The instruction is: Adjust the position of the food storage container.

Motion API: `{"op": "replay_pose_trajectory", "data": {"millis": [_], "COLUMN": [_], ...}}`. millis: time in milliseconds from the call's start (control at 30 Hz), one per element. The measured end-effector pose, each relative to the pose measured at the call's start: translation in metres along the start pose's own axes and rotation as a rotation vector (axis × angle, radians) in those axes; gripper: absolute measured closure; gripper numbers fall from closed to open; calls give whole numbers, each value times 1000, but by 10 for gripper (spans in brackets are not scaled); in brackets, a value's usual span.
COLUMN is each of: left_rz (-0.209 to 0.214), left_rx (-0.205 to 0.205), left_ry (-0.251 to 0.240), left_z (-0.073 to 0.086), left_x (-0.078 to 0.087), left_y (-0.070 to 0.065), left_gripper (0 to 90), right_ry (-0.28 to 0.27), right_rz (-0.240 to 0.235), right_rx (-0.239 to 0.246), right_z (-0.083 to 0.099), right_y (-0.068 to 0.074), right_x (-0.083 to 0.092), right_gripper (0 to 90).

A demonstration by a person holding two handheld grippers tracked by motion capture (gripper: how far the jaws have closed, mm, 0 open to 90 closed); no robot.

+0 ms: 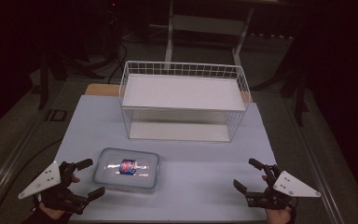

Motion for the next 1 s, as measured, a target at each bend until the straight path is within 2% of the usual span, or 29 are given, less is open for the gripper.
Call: {"op": "replay_pose_trajectory", "data": {"millis": [167,233,433,600,733,933,1000], "left_rz": [-8,-17,-58,-77,-95,-118,-124], "left_rx": [-13,-14,-2,3,13,15,29], "left_ry": [-15,-25,-21,-9,30,64,108], "left_z": [-10,-16,-15,-11,2,12,23], "left_x": [6,11,23,30,36,40,42], "left_y": [2,7,24,31,41,50,57], "left_gripper": [0,0,0,0,0,0,6], "right_ry": [-7,-6,-9,-8,-4,-1,1], "right_rz": [-1,1,8,8,8,8,7], "right_rx": [-3,-10,-6,-7,-3,-7,-5], "right_z": [-3,-4,-6,-6,-6,-5,-4], "right_y": [0,0,2,3,2,2,2], "right_x": [0,-1,-1,-2,-3,-4,-4], "right_gripper": [129,127,127,127,127,127,127]}}
Point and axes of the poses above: each handheld gripper's, and its own axes: x roughly backward along the jaws, z roughly out of its underside, y roughly to its left, the point moved 8 cm from there along -x, roughly forward along the jaws, and after that the axes turned 13 degrees about -x, right-handed, at the moved point
